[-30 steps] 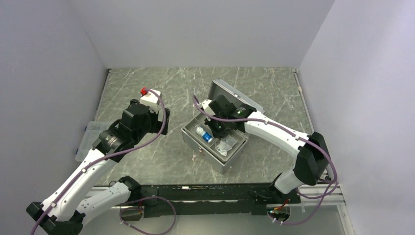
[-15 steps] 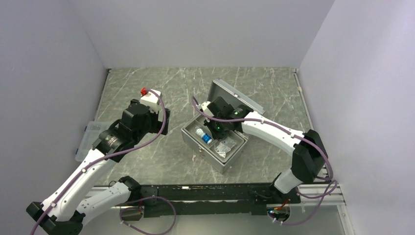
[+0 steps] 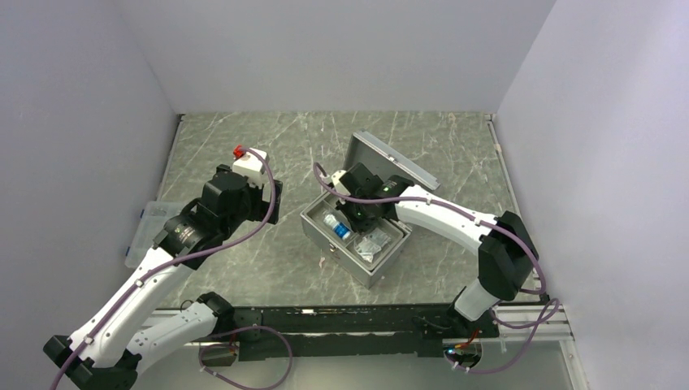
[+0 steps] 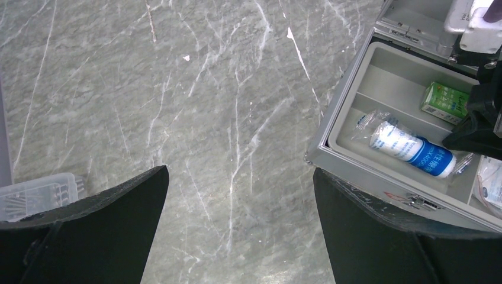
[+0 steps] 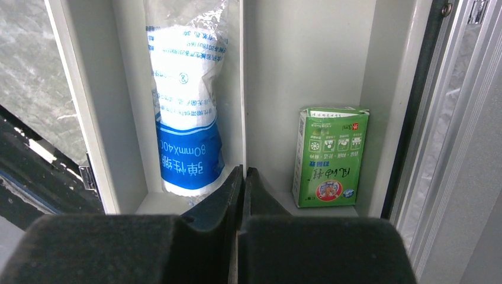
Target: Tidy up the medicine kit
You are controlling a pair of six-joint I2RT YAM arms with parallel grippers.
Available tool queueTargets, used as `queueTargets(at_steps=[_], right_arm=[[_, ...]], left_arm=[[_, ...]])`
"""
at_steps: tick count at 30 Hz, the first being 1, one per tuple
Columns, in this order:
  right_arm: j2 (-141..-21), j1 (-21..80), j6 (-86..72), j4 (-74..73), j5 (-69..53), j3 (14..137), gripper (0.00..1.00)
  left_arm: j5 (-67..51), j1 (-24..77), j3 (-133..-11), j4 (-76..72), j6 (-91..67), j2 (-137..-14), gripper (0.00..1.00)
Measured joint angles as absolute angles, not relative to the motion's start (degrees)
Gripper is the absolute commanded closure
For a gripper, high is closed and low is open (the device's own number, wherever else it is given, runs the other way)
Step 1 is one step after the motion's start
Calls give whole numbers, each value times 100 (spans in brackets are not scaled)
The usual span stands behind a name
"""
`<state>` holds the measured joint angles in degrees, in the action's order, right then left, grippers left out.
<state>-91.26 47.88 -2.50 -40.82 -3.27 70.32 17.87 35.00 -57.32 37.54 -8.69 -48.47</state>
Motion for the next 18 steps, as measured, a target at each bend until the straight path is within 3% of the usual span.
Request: queueTargets(at_steps=[18], right_arm=[[-9164, 4939, -388, -3968, 467, 7011, 100]], left_arm=[[1787, 3500, -5732, 3754, -869, -4842, 1]])
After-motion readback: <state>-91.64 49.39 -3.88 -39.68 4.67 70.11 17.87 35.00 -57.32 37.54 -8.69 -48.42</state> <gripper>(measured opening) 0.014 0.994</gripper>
